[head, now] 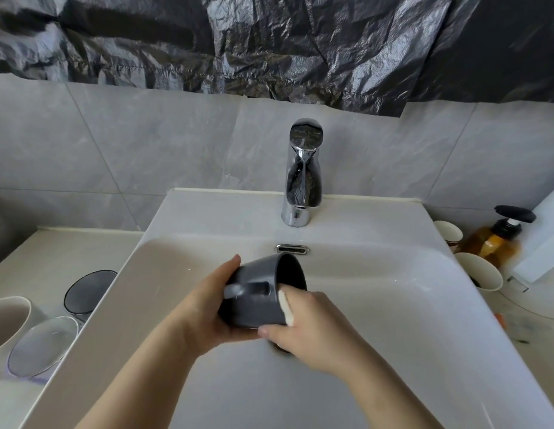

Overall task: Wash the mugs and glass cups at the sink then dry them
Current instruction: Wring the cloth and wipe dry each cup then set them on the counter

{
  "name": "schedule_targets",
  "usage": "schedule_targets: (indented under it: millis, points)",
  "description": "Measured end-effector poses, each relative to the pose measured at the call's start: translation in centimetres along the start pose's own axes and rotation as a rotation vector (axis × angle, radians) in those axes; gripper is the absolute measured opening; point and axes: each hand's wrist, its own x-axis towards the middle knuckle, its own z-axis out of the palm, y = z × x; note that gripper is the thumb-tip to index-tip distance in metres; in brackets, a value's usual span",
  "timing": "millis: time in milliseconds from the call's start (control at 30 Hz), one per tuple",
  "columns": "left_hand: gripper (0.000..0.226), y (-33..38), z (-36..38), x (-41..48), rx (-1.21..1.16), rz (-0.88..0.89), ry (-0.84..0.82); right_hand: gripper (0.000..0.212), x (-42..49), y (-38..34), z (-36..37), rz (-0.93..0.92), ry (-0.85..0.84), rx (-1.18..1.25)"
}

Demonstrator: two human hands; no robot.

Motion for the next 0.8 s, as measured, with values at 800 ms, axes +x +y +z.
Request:
schedule_targets:
  millis: [800]
  points:
    - [0.035, -0.1, 1.1, -0.1, -0.018, 0.193, 0.242, 0.051, 1.4, 0.2, 4.0, -0.208, 0.618, 0.224]
